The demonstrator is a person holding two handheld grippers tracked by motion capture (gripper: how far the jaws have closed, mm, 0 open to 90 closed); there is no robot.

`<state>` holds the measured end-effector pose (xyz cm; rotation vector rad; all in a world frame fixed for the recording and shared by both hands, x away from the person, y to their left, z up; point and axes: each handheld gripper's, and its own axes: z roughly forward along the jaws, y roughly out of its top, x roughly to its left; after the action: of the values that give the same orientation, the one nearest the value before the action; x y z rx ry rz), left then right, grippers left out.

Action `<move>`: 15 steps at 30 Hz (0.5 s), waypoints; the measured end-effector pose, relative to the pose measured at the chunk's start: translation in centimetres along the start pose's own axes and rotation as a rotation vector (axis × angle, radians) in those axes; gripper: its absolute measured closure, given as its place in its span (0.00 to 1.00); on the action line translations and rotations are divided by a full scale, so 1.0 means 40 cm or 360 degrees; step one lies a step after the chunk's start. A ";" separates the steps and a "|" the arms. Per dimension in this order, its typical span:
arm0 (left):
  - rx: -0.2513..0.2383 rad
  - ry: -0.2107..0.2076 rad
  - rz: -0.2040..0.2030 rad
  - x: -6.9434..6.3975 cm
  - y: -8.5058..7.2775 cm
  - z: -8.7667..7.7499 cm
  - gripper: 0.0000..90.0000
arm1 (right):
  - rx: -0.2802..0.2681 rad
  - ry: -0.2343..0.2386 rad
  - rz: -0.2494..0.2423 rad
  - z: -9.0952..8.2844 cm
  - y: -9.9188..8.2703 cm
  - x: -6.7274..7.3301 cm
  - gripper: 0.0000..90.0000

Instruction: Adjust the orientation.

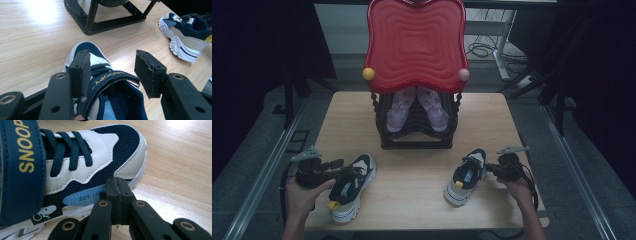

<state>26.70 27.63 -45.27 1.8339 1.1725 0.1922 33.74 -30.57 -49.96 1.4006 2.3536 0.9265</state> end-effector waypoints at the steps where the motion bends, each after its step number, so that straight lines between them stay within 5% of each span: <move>1: 0.0000 0.0000 0.0000 0.000 0.000 0.000 0.51 | -0.0001 -0.0002 -0.0003 0.001 0.001 0.000 0.99; 15: 0.0005 0.0001 -0.0004 0.001 -0.001 0.001 0.51 | -0.0048 0.0057 -0.0065 0.023 0.015 0.006 1.00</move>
<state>26.73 27.61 -45.33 1.8352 1.1763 0.1897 34.53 -29.80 -50.26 1.3304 2.3747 0.9795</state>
